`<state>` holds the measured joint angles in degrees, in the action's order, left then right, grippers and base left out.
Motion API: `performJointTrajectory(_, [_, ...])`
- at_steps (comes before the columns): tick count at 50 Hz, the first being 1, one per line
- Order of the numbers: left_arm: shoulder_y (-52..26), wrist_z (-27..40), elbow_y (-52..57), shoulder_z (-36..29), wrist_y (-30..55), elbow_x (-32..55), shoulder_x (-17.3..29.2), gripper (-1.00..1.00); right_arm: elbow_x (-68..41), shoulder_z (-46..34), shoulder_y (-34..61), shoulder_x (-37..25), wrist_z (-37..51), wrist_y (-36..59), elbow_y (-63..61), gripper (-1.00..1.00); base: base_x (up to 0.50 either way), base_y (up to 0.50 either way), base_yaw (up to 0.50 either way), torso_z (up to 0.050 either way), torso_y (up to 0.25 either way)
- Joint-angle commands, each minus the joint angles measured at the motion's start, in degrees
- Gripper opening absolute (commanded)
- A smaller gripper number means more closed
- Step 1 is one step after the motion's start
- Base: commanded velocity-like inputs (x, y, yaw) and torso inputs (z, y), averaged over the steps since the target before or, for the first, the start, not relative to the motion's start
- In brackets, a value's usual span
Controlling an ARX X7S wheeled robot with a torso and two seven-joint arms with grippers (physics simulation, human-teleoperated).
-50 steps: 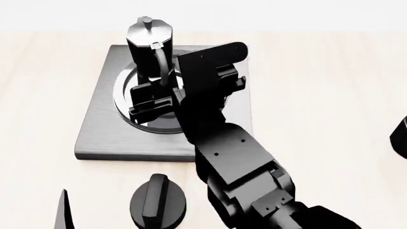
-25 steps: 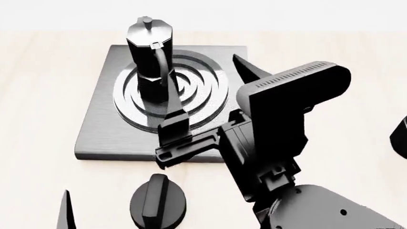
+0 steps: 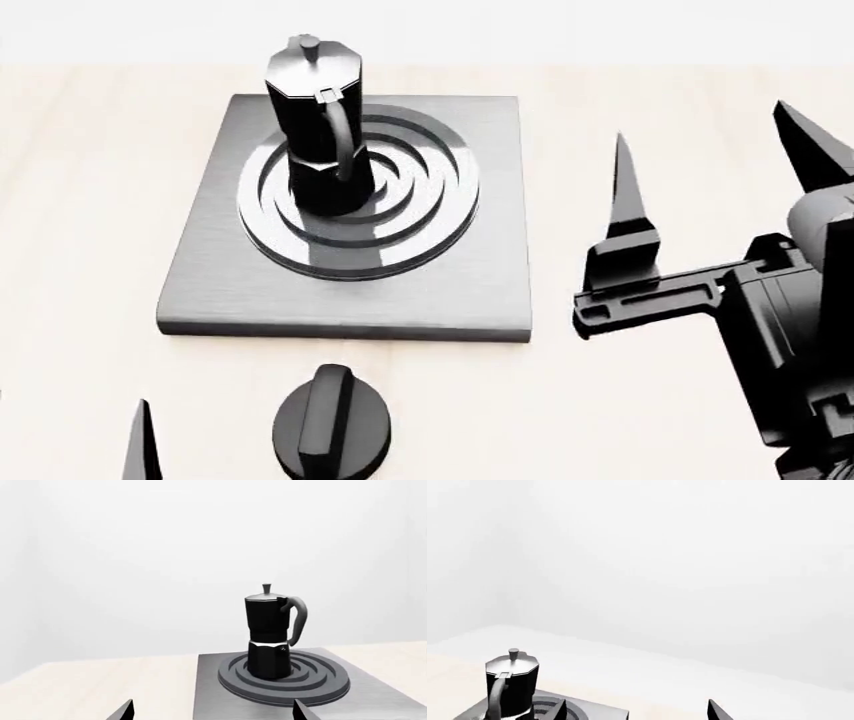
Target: Put both moka pots on the stove.
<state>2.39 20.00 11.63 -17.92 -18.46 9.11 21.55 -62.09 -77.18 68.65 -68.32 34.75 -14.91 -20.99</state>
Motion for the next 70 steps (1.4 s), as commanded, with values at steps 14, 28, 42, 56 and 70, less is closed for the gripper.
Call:
performJointTrajectory(14, [-0.23, 0.15, -0.45, -0.46, -0.13, -0.03, 0.1, 1.0, -4.41, -0.32, -3.5, -16.6, -6.38, -3.97, 3.39, 1.0, 0.0, 0.0, 0.0, 0.0, 0.0])
performJointTrajectory(28, [-0.57, 0.11, -1.45, -0.64, -0.75, 0.04, 0.02, 1.0, -11.03, 1.17, -1.79, -17.19, -12.45, 2.42, 11.86, 1.0, 0.0, 0.0, 0.0, 0.0, 0.0])
performJointTrajectory(42, [-0.52, 0.5, -1.39, -0.66, -0.66, 0.02, 0.11, 1.0, -12.85, 3.2, 1.36, -12.97, -16.71, 8.82, 23.41, 1.0, 0.0, 0.0, 0.0, 0.0, 0.0])
performJointTrajectory(56, [-0.41, 0.69, -1.17, -0.64, -0.86, 0.22, 0.3, 1.0, -11.89, 3.97, 6.38, -10.61, -26.79, 20.8, 30.22, 1.0, 0.0, 0.0, 0.0, 0.0, 0.0])
performJointTrajectory(70, [-0.55, 0.82, -1.05, -0.92, -0.55, 0.11, 0.43, 1.0, -13.49, 3.6, 7.57, -6.57, -33.81, 26.67, 40.6, 1.0, 0.0, 0.0, 0.0, 0.0, 0.0])
